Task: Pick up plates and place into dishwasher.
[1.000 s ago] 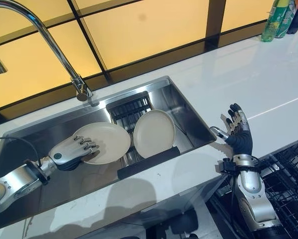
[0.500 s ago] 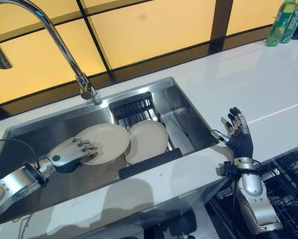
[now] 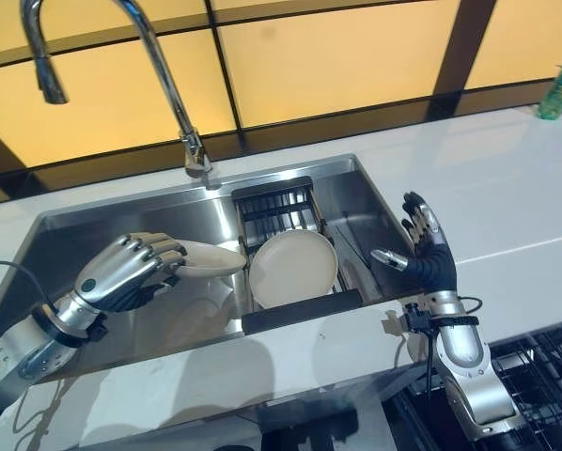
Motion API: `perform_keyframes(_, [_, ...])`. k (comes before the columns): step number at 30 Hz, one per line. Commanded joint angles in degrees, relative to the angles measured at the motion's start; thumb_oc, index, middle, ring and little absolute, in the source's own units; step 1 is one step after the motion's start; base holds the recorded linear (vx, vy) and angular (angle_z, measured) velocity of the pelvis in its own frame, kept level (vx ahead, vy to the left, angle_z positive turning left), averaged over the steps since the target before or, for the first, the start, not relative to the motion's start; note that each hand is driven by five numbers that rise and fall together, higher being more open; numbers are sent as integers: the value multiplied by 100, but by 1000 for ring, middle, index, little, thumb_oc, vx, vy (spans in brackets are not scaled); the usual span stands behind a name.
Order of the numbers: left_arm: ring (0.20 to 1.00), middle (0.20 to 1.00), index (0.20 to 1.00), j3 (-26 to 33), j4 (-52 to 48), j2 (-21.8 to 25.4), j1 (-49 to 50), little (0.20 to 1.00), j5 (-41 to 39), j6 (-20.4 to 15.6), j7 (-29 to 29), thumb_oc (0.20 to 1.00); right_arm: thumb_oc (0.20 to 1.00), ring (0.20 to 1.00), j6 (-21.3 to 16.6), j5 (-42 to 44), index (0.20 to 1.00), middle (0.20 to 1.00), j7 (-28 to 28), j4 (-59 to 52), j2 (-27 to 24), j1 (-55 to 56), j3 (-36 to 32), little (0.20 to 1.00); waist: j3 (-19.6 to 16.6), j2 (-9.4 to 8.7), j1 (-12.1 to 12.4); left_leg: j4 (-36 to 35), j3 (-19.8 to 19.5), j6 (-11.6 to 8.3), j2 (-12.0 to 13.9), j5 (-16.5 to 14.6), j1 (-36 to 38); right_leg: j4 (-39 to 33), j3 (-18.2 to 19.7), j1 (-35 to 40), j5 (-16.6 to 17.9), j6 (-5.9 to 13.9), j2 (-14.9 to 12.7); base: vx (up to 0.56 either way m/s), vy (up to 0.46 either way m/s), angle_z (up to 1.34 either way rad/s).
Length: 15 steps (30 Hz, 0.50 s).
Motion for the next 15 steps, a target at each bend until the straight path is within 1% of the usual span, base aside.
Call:
perform_keyframes(1, [200,200,200,140,-325,-55,-799,200,-1118,-158,-275,200,1000,1000,-260,-265,1000,1000,305,-482,-190,-783,192,1000,-302,-166,236,36,94,-224,182,-795,390,22,19,-644,421,546,-349,-33,-29,8])
perform_keyframes(4, [200,200,200,9,-588,-142,-1009,200,-1690,-219,-662,200,1000,1000,-249,-472,1000,1000,525,-616,-291,-1034,293,1000,-365,-201,263,36,82,-222,183,-798,407,15,19,-609,406,524,-312,-36,-35,5])
perform_keyframes(7, [200,200,200,-177,-870,-245,-1274,200,-2301,-273,-1118,200,1000,1000,-189,-493,1000,1000,707,-757,-421,-1340,403,1000,-414,-234,283,36,75,-226,191,-797,423,15,15,-579,390,497,-276,-44,-34,1])
perform_keyframes(10, [200,200,200,-357,-1078,-340,-1548,200,-2837,-241,-1491,200,1000,1000,-131,-484,1000,1000,900,-802,-488,-1605,526,1000,-457,-259,290,36,73,-231,192,-801,437,15,10,-555,375,476,-250,-41,-27,2])
perform_keyframes(12, [200,200,200,-436,-1231,-439,-1718,200,-3265,-160,-1806,200,1000,1000,-96,-432,1000,1000,1167,-847,-508,-1750,620,1000,-500,-276,293,36,67,-233,187,-794,434,15,19,-545,363,458,-227,-42,-21,1])
perform_keyframes(15, [200,200,200,-494,-1344,-523,-1847,200,-3560,-66,-1958,200,1000,1000,-31,-381,1000,1000,1471,-966,-564,-1876,755,1000,-555,-291,293,36,66,-234,188,-792,433,15,35,-537,346,440,-206,-23,-14,1])
